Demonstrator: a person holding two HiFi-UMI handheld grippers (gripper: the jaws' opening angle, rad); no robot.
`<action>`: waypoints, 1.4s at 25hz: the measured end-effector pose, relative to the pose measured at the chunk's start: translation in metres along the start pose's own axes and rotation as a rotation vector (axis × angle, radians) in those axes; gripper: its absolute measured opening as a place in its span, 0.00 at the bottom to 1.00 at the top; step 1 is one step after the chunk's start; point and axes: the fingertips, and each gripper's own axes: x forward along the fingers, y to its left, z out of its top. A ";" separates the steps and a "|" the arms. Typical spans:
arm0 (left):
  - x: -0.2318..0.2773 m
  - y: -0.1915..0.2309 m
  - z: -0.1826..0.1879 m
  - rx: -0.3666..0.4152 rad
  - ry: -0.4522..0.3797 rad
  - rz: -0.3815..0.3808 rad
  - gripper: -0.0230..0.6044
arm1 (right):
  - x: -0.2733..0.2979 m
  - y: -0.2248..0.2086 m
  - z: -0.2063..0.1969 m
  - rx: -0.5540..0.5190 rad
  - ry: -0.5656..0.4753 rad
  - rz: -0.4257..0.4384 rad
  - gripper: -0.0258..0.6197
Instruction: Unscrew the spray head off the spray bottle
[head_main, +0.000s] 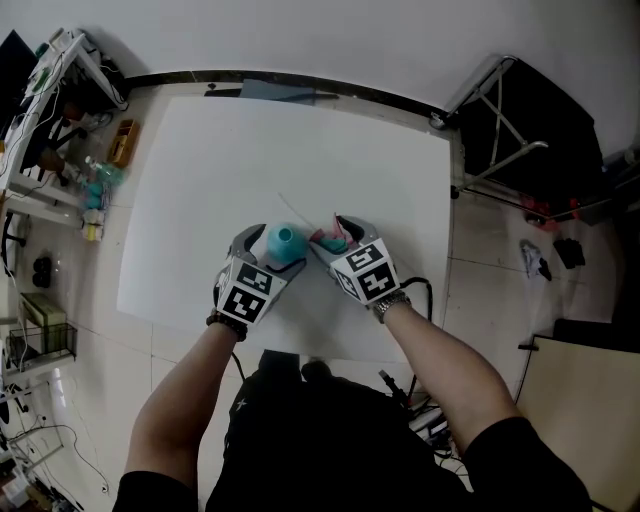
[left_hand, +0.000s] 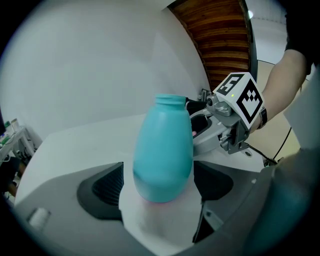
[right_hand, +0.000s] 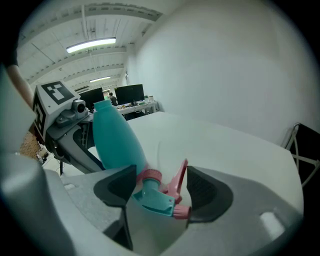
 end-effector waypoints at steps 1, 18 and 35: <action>-0.001 0.000 0.000 0.000 -0.004 0.001 0.78 | -0.001 -0.002 0.000 -0.001 0.001 -0.007 0.50; -0.026 -0.010 0.006 -0.002 -0.067 0.054 0.67 | -0.037 0.007 0.011 -0.076 -0.070 -0.061 0.47; -0.076 -0.054 0.034 -0.044 -0.203 0.091 0.06 | -0.094 0.061 0.040 -0.121 -0.166 -0.066 0.03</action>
